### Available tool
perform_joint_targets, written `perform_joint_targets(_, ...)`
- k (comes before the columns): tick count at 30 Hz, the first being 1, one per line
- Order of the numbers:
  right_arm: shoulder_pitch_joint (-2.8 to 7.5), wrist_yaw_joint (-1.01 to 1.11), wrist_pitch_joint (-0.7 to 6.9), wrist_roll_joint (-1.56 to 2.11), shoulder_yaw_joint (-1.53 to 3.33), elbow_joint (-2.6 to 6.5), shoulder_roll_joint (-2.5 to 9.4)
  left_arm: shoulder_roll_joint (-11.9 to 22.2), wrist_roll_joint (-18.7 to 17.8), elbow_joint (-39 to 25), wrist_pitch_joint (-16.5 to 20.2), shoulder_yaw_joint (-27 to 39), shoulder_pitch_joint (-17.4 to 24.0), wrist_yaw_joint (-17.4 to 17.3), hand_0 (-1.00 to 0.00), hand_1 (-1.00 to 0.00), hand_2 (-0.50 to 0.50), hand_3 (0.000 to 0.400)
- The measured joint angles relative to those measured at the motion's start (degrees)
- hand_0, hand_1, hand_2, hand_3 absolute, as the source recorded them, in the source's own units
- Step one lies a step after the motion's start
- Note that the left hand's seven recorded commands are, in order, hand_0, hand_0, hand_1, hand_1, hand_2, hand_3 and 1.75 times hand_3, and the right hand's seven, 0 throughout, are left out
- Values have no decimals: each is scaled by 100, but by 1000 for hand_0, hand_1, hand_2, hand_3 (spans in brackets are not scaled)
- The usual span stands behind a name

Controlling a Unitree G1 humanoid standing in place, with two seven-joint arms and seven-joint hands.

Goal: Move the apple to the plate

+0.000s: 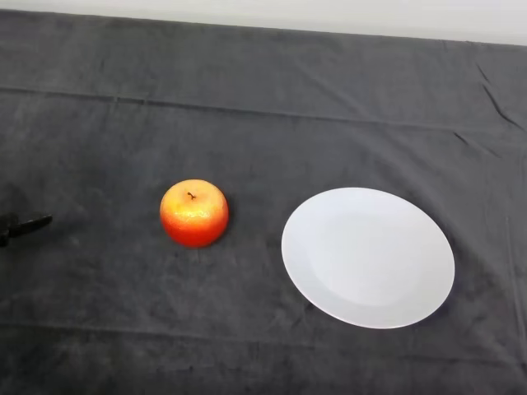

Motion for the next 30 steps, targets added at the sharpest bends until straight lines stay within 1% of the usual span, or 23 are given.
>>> perform_joint_targets(6, -1, 1, 0, 1, -1, 0, 0, -234, 191, 0, -59, -111, -3, 0, 0, 0, 0, 0)
perform_joint_targets(11, -1, 1, -1, 3, -1, 2, 0, -404, 223, -1, -71, -283, -9, -86, 0, 0, 0, 0)
perform_joint_targets(15, 0, 2, -1, 4, -1, 2, -1, -434, 332, -70, -74, -437, -9, -223, 0, 0, 0, 0)
perform_joint_targets(20, -1, 2, -1, 7, -1, 3, -1, -451, 433, -419, -124, -538, -9, -368, 0, 0, 0, 0)
perform_joint_targets(22, -1, 3, -1, 7, -1, 3, -1, -451, 467, -444, -172, -648, -9, -419, 0, 0, 0, 0)
perform_joint_targets(30, 0, 3, -1, 11, -1, 3, -3, -476, 802, -451, -172, -946, -8, -568, 0, 0, 0, 0)
